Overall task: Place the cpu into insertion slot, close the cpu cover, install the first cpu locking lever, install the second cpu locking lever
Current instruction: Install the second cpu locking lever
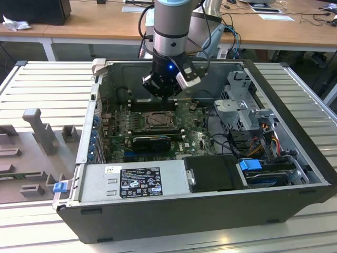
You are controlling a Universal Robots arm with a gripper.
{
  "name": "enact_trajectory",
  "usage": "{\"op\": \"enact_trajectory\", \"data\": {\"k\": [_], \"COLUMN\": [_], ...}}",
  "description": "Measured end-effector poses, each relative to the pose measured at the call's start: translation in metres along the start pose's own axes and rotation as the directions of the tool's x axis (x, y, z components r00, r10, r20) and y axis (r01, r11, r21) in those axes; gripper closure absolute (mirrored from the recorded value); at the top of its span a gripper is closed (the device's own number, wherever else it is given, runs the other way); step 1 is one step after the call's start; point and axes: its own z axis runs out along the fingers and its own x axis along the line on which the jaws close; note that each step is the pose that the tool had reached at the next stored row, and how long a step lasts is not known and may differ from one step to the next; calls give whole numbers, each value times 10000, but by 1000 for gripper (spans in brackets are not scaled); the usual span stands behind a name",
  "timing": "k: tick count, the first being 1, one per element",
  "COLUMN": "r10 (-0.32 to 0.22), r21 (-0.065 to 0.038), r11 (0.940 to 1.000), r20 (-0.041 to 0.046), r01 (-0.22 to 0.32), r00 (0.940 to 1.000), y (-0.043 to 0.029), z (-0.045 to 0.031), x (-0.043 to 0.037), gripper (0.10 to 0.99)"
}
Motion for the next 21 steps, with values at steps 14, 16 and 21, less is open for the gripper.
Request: {"op": "enact_trajectory", "data": {"k": [14, 16, 21], "r10": [-1, 0, 0], "r21": [1, 0, -1], "r11": [10000, 10000, 10000], "r20": [0, 0, 0], "r01": [1, 0, 0], "r00": [10000, 10000, 10000], "y": [-35, -52, -82], "z": [-3, -4, -6], "x": [1, 2, 3], "gripper": [980, 980, 980]}}
